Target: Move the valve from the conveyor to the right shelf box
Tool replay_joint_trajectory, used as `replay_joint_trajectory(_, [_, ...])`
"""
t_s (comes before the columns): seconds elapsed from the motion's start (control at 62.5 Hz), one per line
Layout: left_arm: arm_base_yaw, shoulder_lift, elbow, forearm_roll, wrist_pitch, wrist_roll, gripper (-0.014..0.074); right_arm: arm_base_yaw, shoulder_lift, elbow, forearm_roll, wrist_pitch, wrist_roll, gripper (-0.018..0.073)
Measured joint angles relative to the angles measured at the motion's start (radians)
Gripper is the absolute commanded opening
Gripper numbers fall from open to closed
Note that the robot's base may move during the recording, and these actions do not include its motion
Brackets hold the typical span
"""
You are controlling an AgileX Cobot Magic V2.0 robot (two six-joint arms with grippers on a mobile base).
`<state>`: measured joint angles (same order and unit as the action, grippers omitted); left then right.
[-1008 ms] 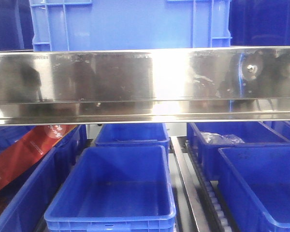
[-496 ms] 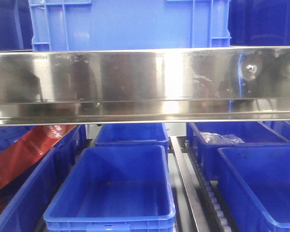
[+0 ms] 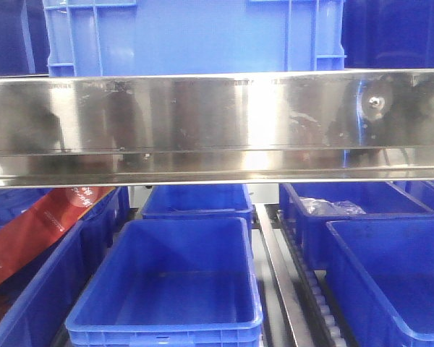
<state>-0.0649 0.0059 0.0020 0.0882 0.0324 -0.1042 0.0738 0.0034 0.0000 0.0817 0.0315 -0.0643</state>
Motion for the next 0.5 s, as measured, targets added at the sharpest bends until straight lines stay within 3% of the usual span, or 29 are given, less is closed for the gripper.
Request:
replay_joint_trajectory(0.432, [0.000,0.000,0.000,-0.017,0.000,0.000,-0.0111,0.000,0.000,0.000,0.000,0.000,0.000,-0.0168])
replay_joint_trajectory(0.496, [0.000,0.000,0.000,-0.020,0.000,0.039,-0.0111,0.000,0.000,0.000,0.000,0.000,0.000,-0.0168])
